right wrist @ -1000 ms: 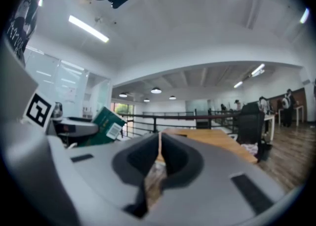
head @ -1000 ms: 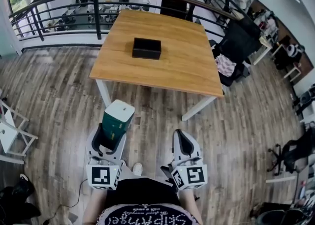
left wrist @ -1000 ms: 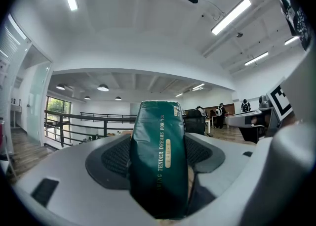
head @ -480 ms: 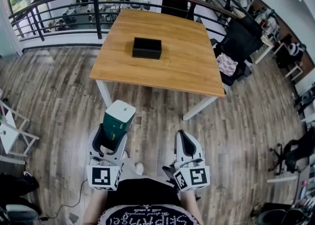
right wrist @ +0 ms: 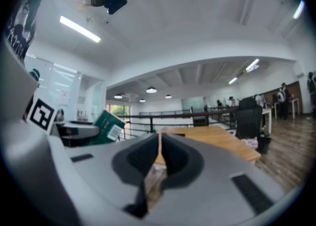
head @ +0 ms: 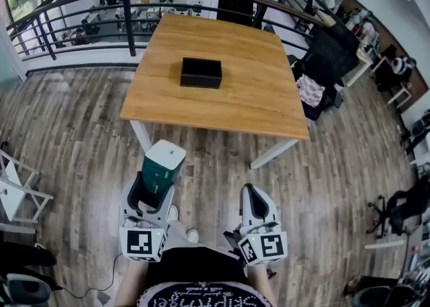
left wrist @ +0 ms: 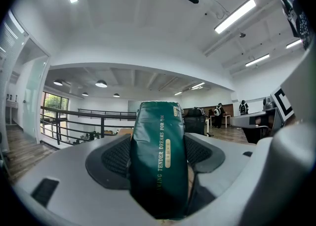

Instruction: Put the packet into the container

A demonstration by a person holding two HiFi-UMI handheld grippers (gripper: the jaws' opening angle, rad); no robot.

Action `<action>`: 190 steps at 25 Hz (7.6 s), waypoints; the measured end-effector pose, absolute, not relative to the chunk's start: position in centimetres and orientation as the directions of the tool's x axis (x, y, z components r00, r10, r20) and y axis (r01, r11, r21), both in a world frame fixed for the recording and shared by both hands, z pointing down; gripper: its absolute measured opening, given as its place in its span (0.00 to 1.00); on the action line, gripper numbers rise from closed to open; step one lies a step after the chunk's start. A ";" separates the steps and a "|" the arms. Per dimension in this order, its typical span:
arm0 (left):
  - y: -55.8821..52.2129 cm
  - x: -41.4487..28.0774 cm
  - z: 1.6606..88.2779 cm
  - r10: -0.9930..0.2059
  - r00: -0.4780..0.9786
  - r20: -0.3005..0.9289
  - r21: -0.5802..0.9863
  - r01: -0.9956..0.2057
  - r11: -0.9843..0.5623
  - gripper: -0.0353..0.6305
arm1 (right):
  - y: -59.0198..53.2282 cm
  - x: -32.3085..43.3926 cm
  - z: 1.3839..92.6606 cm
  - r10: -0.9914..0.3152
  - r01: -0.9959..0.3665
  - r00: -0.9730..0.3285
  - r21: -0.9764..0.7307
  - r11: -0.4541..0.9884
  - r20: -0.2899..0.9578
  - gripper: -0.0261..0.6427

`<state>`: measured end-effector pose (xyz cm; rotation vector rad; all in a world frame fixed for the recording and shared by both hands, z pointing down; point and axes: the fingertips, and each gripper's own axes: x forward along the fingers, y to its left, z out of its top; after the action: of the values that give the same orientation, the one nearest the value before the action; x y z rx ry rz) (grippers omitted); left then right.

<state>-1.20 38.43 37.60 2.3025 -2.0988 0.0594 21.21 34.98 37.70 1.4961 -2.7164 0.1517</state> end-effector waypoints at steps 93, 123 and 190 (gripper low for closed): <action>3.8 -11.1 37.8 -0.997 0.034 0.065 0.064 -0.997 -0.030 0.59 | -0.5 12.7 40.5 -0.791 -0.812 -0.583 -0.099 0.575 0.187 0.10; -7.5 -19.2 39.0 -0.987 0.130 0.089 0.083 -0.989 -0.123 0.59 | -10.0 6.2 40.3 -0.852 -0.877 -0.479 -0.075 0.474 0.213 0.10; -15.8 -11.4 35.4 -0.842 0.481 0.243 -0.063 -0.859 -0.509 0.58 | -13.5 11.6 40.1 -0.872 -0.900 -0.436 -0.106 0.423 0.222 0.10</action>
<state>-11.36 -15.80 35.38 2.6456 -1.5210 0.3746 11.61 -13.49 40.11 1.5882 -2.5358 0.3151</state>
